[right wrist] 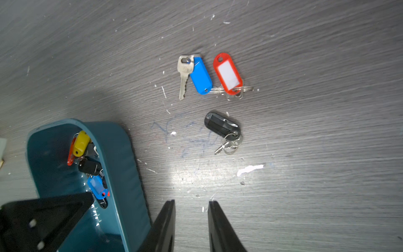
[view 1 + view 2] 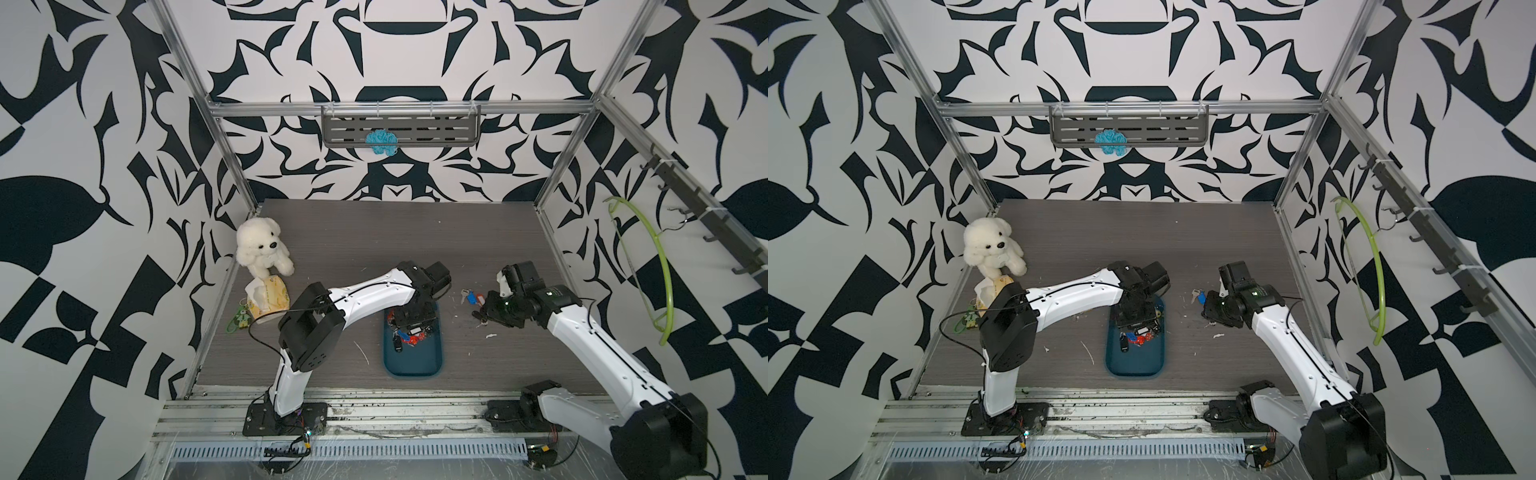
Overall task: Take the keys out of the storage box
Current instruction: Pick up the key from the storage box.
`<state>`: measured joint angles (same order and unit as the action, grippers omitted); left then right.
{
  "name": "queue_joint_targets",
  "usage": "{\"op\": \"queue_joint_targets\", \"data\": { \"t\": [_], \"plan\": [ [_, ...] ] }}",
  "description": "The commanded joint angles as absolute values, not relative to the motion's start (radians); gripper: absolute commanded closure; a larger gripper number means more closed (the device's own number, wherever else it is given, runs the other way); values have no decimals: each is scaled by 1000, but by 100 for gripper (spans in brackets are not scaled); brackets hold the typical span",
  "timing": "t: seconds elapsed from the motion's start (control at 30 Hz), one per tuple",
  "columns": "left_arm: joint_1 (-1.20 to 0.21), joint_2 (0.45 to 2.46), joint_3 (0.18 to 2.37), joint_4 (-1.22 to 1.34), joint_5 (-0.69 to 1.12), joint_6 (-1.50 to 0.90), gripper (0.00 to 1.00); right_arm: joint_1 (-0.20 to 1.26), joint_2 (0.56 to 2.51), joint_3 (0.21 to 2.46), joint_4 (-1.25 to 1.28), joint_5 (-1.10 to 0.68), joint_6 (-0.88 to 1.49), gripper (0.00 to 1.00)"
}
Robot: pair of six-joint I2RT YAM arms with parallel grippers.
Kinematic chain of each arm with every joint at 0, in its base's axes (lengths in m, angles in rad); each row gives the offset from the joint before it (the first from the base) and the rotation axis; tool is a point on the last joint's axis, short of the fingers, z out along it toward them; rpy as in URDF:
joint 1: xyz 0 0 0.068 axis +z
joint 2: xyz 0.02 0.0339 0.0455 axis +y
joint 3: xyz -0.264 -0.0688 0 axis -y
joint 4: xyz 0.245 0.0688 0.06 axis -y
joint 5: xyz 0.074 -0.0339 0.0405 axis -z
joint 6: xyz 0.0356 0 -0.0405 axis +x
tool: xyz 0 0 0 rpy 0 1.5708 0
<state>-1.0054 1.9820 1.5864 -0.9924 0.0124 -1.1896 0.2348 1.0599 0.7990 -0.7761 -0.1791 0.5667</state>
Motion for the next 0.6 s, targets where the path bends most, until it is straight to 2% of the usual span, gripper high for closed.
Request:
{"op": "queue_joint_targets", "data": {
  "t": [0.0,0.57],
  "plan": [
    [-1008,2022,1640,-1032,8,-1263,55,230,1022,773,-746,-229,572,69],
    [-1019,2135,1775,-1066,9,-1319,55,231,956,709,-742,-310,548,69]
  ]
}}
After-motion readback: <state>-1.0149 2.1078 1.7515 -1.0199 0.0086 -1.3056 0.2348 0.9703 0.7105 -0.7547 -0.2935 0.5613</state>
